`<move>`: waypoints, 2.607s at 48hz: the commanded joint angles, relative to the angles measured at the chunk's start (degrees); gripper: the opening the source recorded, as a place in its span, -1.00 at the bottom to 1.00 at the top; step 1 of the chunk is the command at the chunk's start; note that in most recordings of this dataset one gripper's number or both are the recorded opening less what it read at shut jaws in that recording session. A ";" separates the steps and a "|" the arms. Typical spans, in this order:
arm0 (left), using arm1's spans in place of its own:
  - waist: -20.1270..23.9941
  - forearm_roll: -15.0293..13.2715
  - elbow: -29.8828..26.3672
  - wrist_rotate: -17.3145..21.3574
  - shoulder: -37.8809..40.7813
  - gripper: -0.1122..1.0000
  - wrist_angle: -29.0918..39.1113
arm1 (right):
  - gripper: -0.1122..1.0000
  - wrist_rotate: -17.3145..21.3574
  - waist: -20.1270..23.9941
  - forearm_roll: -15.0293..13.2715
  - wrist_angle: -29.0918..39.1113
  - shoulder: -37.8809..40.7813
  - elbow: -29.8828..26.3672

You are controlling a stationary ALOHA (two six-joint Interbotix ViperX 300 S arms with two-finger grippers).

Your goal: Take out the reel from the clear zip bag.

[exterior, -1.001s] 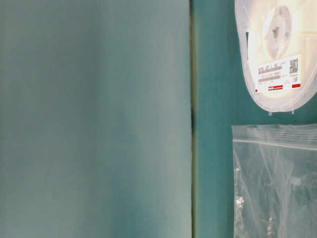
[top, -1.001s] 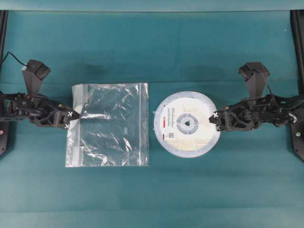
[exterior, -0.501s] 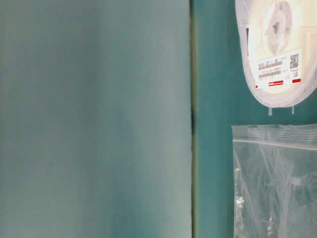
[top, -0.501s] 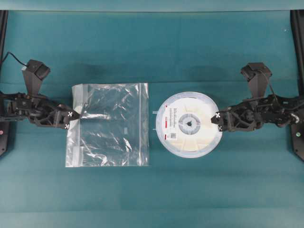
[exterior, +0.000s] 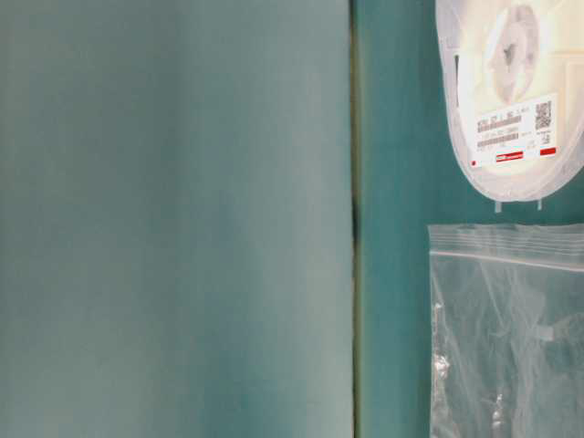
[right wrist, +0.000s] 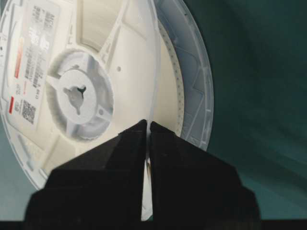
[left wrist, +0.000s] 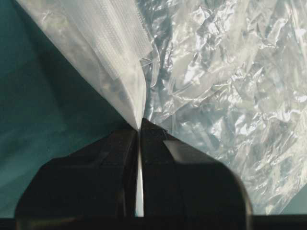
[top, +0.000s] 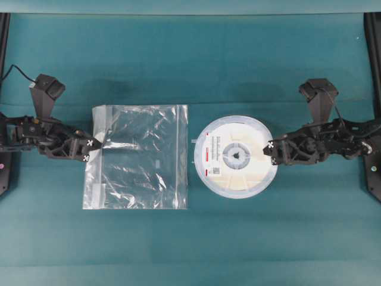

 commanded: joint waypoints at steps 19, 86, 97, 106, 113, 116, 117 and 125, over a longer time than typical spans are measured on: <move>-0.09 0.18 -0.70 0.09 -0.44 -0.80 1.14 | 0.69 0.18 0.09 2.72 3.87 -0.09 -1.85; -0.18 0.09 -4.13 0.00 -15.91 0.72 17.49 | 0.73 0.09 -4.22 1.76 19.42 -3.08 -6.86; -0.09 0.09 -3.52 -0.26 -19.42 0.71 19.60 | 0.73 0.09 -6.59 0.26 22.59 -6.24 -7.29; -0.18 0.18 -3.69 -0.35 -19.42 0.71 19.69 | 0.73 0.09 -7.82 -0.18 26.72 -8.00 -8.44; -0.09 0.09 -3.87 -0.44 -19.34 0.71 19.69 | 0.73 0.09 -7.82 -0.18 29.36 -8.17 -9.67; -0.09 0.18 -3.78 -0.53 -19.42 0.71 19.78 | 0.73 0.09 -7.82 -0.35 29.53 -8.35 -9.93; -0.09 0.18 -3.87 -0.53 -19.42 0.71 19.78 | 0.73 0.09 -7.82 -0.44 29.53 -8.35 -10.02; -0.09 0.09 -3.96 -0.53 -19.78 0.71 19.78 | 0.73 0.18 -7.82 -0.53 31.11 -8.44 -10.11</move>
